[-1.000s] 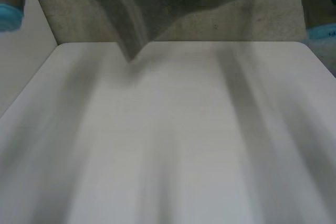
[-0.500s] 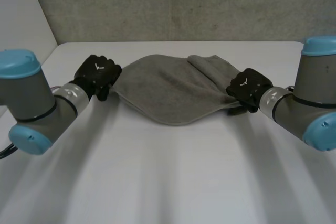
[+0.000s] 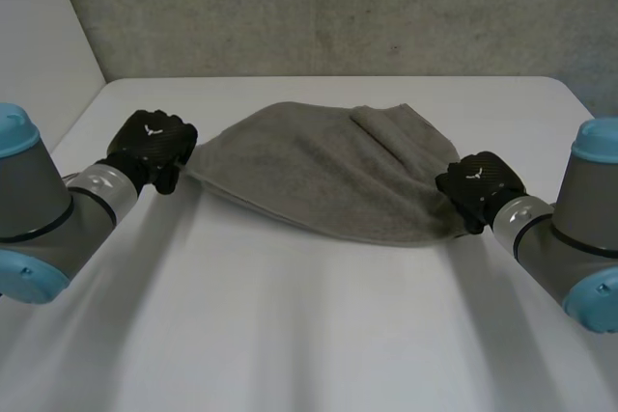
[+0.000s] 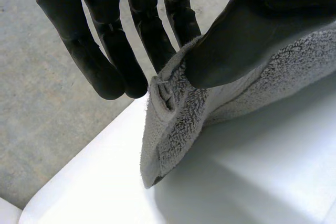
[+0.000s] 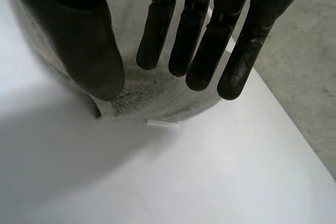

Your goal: Fold the towel.

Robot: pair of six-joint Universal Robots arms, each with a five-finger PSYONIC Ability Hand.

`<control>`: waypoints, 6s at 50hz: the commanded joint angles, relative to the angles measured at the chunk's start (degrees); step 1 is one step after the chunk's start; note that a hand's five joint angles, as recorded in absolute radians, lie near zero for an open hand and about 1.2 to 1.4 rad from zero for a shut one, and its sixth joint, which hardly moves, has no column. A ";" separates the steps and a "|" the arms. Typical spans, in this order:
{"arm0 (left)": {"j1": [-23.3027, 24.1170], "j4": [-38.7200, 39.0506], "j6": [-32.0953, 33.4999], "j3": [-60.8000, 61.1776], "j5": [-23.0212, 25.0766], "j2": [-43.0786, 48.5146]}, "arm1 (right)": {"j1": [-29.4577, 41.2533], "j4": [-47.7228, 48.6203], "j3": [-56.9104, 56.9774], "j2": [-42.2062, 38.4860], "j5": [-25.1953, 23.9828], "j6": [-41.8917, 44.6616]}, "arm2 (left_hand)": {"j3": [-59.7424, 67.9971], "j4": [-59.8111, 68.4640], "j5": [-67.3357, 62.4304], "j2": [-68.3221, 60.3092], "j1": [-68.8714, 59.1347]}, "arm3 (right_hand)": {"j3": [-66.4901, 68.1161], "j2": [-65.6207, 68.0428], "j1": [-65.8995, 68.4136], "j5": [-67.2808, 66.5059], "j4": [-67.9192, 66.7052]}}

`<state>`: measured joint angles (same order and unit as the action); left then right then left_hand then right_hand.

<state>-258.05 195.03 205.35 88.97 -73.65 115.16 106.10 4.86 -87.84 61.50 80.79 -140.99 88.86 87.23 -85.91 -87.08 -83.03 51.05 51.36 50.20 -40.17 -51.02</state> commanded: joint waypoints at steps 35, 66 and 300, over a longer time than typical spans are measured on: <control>-6.94 0.35 -7.24 -6.35 -17.14 0.15 | -1.77 0.59 -2.87 2.22 1.39 -9.21 | -8.86 -7.23 15.91 7.08 3.03 | -20.61 -20.93 -19.77 19.74 20.58; -3.68 0.88 -7.33 -2.13 -16.52 0.50 | 6.31 2.96 -2.16 -1.65 -1.68 -22.75 | -8.86 -7.23 15.91 7.08 3.03 | -17.92 -18.23 -17.08 17.05 17.89; -2.81 -11.60 -30.36 -62.08 -15.03 3.31 | 0.69 8.06 42.13 8.99 9.74 2.74 | -8.86 -7.23 15.91 7.08 3.03 | 28.95 28.64 29.80 -29.83 -28.98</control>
<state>-259.95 182.61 176.67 26.35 -89.47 120.08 106.31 15.31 -41.32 68.13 91.30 -137.88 89.05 87.23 -86.96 -87.09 -83.75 76.67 76.76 76.55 -68.28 -76.66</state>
